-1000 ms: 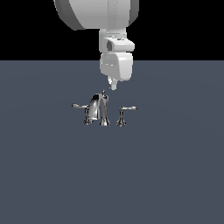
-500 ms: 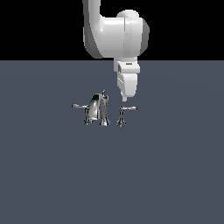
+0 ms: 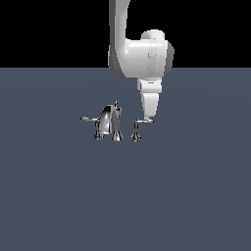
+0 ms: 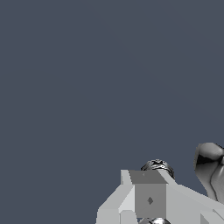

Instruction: Turn on the faucet by rotating a designated handle.

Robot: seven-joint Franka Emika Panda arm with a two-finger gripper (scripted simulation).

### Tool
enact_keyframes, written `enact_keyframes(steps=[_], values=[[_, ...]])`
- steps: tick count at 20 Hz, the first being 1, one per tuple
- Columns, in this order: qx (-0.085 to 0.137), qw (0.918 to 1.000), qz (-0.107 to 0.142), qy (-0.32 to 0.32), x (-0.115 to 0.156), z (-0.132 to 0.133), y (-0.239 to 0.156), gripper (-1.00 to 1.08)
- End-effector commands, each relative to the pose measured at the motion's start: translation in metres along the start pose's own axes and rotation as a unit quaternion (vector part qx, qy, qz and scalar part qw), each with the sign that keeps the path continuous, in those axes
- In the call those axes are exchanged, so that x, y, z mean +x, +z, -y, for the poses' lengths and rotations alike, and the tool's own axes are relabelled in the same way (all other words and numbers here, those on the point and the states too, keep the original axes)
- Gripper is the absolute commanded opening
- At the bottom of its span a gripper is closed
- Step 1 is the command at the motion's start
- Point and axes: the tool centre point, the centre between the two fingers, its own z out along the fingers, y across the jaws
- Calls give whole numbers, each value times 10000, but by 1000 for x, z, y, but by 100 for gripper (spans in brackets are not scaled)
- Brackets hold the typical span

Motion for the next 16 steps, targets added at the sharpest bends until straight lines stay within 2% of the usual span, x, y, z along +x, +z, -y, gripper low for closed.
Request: enact_keyframes(steps=[1, 13, 16], values=[[6, 9999, 3, 100, 4, 3, 4, -100], [6, 10000, 9, 87, 3, 3, 3, -100], [6, 10000, 9, 87, 7, -5, 3, -100]])
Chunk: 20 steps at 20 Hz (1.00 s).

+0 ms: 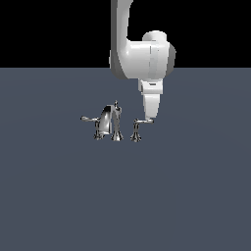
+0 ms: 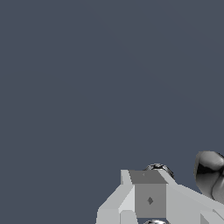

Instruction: Turn on the faucet by rotating a designated handle.

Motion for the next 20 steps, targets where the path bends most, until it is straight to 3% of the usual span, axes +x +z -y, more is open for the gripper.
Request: enact_keyframes(steps=[1, 12, 14, 20], values=[[0, 10000, -1, 3, 3, -6, 0, -100], [0, 10000, -1, 3, 16, -38, 0, -100], [49, 10000, 15, -47, 8, -30, 0, -100], [33, 10000, 10, -31, 5, -49, 0, -100]])
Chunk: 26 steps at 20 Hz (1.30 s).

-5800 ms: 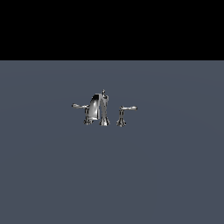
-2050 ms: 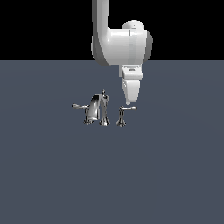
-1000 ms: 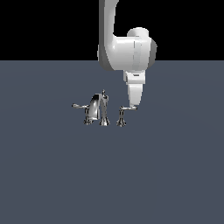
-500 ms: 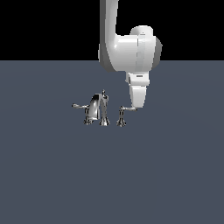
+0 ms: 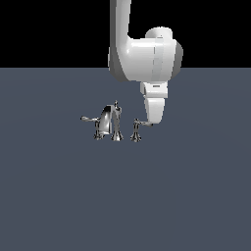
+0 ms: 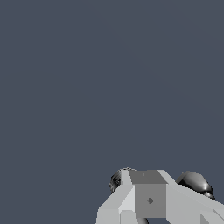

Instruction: Turn on the faucet by rotating a designated handle.

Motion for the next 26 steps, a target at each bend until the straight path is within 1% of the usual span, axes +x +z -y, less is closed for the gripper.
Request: enact_keyframes(steps=[1, 11, 12, 13, 24, 25, 26], values=[[-55, 10000, 0, 7, -1, -12, 0, -100], [-83, 10000, -10, 35, -7, -44, 0, -100], [-83, 10000, -10, 35, -7, -44, 0, -100], [-65, 10000, -20, 72, -1, -40, 0, -100], [-84, 10000, -10, 37, -54, -64, -1, -100], [-84, 10000, -10, 37, -54, -64, -1, -100], [-71, 9997, -54, 223, -27, -62, -1, -100]])
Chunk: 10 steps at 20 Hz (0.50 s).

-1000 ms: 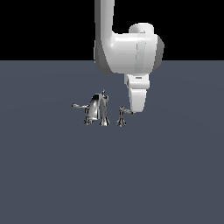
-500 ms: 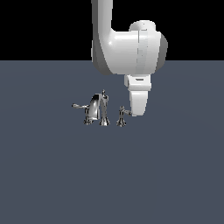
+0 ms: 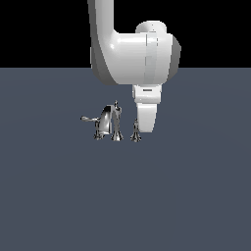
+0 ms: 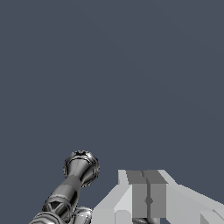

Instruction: Turn on the faucet by rotating a designated handle.

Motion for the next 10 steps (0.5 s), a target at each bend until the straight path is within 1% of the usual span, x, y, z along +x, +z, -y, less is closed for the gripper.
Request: enact_keyframes(steps=[1, 10], values=[[-1, 10000, 4, -15, -7, 2, 0, -100], [-12, 9999, 38, -166, -66, 14, -1, -100]])
